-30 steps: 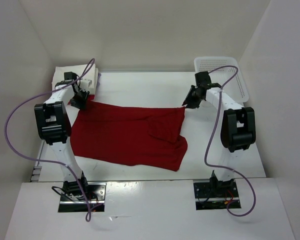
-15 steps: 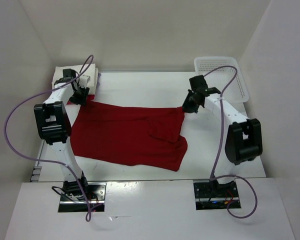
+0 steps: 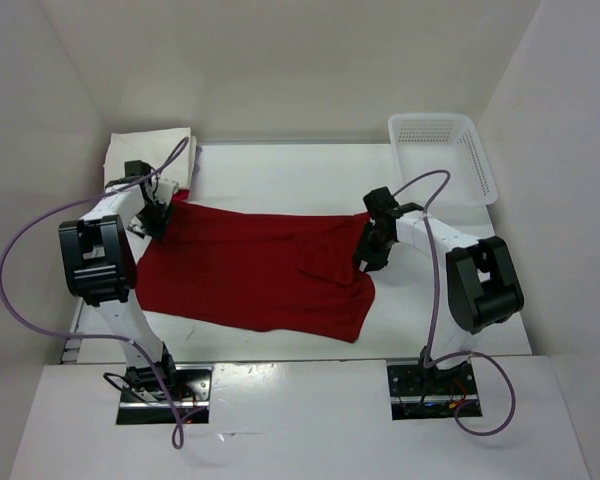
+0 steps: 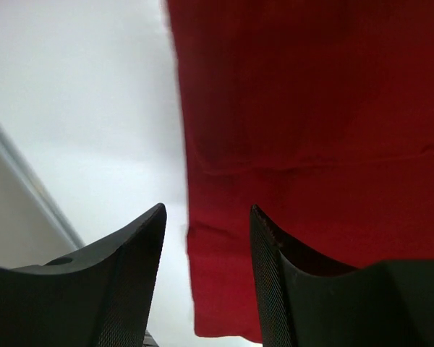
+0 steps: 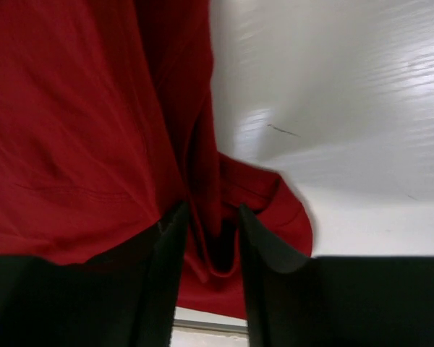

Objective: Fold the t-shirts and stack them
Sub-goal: Fold the flattened tshirt in 1/3 of the way

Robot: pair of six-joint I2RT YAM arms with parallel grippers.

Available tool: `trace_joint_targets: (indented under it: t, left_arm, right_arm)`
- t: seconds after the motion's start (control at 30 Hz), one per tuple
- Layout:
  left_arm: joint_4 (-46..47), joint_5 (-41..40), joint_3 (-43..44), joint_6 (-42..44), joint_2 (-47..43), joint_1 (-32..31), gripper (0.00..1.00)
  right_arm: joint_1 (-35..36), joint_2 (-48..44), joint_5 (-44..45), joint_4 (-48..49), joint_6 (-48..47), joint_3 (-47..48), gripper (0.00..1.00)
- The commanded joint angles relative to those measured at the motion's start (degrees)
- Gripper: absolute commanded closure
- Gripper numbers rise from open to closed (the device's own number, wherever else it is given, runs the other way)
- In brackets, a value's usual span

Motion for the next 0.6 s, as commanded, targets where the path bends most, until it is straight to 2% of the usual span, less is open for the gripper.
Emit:
trace_joint_targets:
  t: [0.0, 0.07, 0.23, 0.33, 0.5, 0.57]
  left_arm:
    - [-1.1, 0.8, -2.1, 0.1, 2.1, 0.2, 0.43]
    - [-0.6, 0.8, -2.7, 0.1, 3.4, 0.2, 0.43]
    - [-0.1, -2.0, -3.3, 1.3, 4.6, 0.2, 0.43]
    - [1.0, -2.6, -3.8, 2.0, 3.0, 0.2, 0.43]
    - [1.0, -3.1, -3.8, 2.0, 3.0, 0.2, 0.43]
    - [1.0, -3.1, -3.8, 2.0, 3.0, 0.2, 0.43]
  right_arm:
    - [1.7, 0.6, -0.7, 2.4, -0.5, 1.2, 0.56]
    - [2.4, 1.8, 1.8, 0.9, 0.2, 0.0, 0.5]
    - [2.4, 3.7, 9.0, -2.7, 3.4, -0.5, 0.5]
    - [2.4, -2.3, 9.0, -2.2, 4.6, -1.1, 0.57]
    - [2.4, -12.2, 10.3, -3.7, 6.4, -1.1, 0.57]
    - [2.4, -12.8, 12.1, -5.5, 7.1, -1.1, 0.57]
